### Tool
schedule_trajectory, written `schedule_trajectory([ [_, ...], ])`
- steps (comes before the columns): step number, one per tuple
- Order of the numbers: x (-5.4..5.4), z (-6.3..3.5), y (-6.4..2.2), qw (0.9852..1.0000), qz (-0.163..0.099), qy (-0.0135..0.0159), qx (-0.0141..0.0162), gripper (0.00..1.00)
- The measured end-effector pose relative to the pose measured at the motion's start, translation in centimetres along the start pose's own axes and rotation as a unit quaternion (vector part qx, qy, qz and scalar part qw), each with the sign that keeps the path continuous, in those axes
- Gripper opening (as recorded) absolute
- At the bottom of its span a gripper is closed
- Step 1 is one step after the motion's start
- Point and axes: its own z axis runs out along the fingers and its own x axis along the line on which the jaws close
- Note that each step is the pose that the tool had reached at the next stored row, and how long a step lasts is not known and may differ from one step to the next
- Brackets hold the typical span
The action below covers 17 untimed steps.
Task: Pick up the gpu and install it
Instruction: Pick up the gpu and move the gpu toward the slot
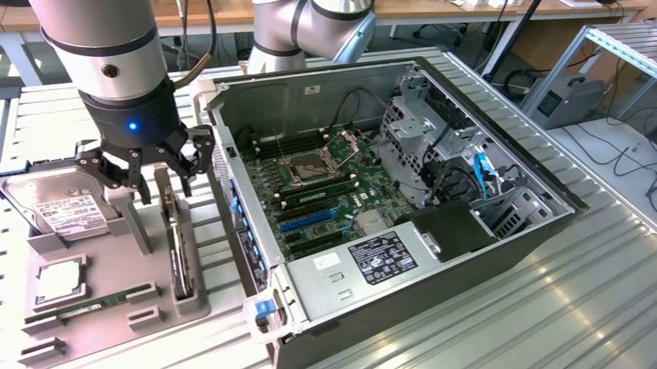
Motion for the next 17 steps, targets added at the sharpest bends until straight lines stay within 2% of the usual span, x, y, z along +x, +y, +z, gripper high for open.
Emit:
schedule_trajectory([
  [17, -0.2, 0.13, -2.8, 1.0, 0.0, 0.0003, -0.0004, 0.54],
])
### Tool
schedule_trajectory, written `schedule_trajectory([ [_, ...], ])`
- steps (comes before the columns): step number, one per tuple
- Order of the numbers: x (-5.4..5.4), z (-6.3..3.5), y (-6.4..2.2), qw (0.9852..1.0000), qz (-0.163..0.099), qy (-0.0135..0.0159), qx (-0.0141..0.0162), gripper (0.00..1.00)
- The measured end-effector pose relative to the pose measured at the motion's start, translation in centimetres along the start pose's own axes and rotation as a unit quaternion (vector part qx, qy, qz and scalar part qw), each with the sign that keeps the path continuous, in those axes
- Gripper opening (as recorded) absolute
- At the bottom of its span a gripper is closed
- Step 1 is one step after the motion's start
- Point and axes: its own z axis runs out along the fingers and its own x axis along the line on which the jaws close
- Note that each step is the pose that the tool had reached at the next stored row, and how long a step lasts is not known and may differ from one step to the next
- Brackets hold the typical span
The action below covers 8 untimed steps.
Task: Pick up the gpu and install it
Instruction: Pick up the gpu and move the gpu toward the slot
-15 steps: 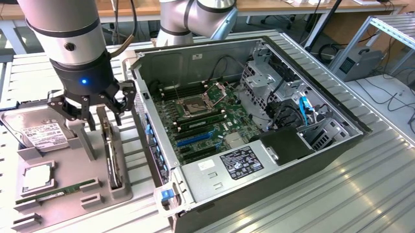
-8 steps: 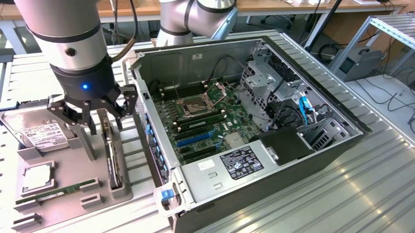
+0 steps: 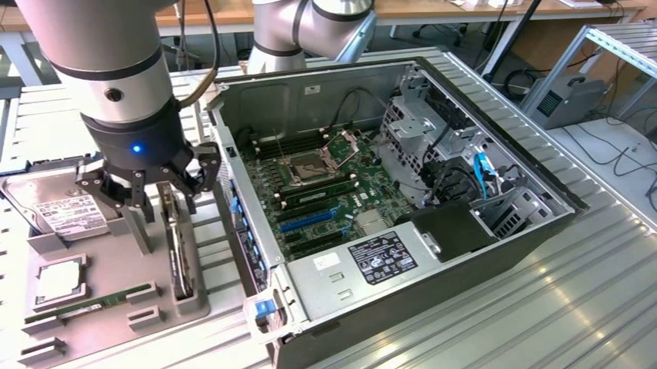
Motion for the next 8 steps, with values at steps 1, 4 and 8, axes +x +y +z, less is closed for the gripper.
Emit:
schedule_trajectory([
  [1, -0.01, 0.05, -0.15, 1.0, 0.0, 0.0, 0.0, 0.54],
  [4, -0.04, 0.3, -0.48, 1.0, 0.0, -0.0001, -0.0001, 0.54],
  [8, -0.03, 0.6, -0.63, 1.0, 0.0, 0.0, 0.0, 0.54],
])
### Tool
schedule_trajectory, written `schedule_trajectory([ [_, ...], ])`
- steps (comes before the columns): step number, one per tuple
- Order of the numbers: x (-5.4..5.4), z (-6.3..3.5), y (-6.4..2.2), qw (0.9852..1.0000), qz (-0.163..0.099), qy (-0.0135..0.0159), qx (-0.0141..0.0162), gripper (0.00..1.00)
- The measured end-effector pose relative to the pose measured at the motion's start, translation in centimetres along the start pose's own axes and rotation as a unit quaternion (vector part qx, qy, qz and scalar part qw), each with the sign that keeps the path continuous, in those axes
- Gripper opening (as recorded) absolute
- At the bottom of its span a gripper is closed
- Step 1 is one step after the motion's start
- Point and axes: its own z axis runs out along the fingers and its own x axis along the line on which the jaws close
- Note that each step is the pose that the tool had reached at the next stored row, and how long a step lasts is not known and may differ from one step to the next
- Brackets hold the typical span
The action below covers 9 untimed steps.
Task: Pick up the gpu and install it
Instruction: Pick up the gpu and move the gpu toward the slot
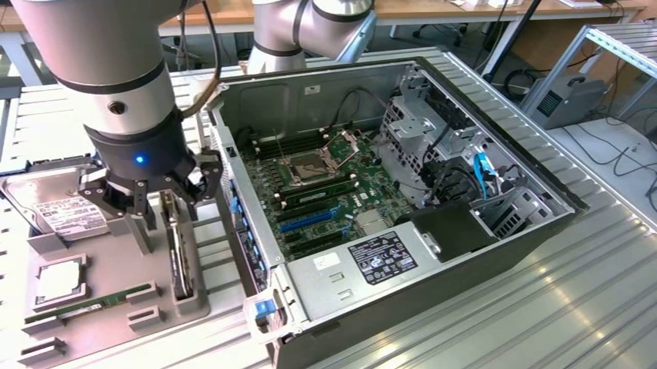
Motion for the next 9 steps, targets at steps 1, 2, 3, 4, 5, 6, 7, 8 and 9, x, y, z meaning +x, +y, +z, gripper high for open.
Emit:
schedule_trajectory([
  [1, 0.0, 0.07, -0.03, 1.0, 0.0, 0.0, 0.0, 0.54],
  [2, 0.0, 0.14, -0.07, 1.0, 0.0, 0.0001, 0.0001, 0.54],
  [3, -0.01, 0.24, -0.14, 1.0, 0.0, 0.0001, 0.0001, 0.54],
  [4, -0.01, 0.31, -0.2, 1.0, 0.0, 0.0001, 0.0001, 0.54],
  [5, -0.01, 0.37, -0.27, 1.0, 0.0, 0.0001, 0.0001, 0.54],
  [6, -0.02, 0.43, -0.35, 1.0, 0.0, 0.0, 0.0, 0.54],
  [7, -0.02, 0.48, -0.42, 1.0, 0.0, 0.0, 0.0, 0.54],
  [8, -0.02, 0.53, -0.5, 1.0, 0.0, 0.0, 0.0, 0.54],
  [9, -0.03, 0.6, -0.59, 1.0, 0.0, 0.0, 0.0, 0.54],
])
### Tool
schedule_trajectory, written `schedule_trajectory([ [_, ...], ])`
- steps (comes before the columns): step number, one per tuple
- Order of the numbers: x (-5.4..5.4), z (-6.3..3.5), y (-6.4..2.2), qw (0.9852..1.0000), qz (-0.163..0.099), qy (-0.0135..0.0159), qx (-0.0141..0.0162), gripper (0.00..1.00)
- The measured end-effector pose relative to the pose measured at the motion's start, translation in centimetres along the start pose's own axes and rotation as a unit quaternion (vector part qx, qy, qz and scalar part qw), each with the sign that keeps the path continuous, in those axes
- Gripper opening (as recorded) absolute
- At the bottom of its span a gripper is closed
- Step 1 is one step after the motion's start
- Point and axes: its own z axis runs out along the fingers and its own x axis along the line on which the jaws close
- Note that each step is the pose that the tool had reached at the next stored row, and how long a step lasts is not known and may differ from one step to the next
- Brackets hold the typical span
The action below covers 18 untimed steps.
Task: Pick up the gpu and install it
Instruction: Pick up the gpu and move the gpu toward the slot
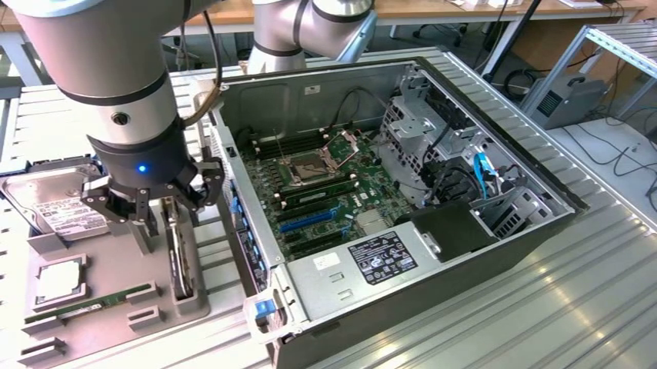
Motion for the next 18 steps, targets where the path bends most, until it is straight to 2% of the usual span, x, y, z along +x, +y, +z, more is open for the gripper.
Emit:
schedule_trajectory([
  [11, -0.05, 0.45, -0.84, 1.0, 0.0, 0.0, 0.0, 0.54],
  [18, -0.04, 0.96, -0.95, 1.0, 0.0, 0.0, 0.0, 0.54],
])
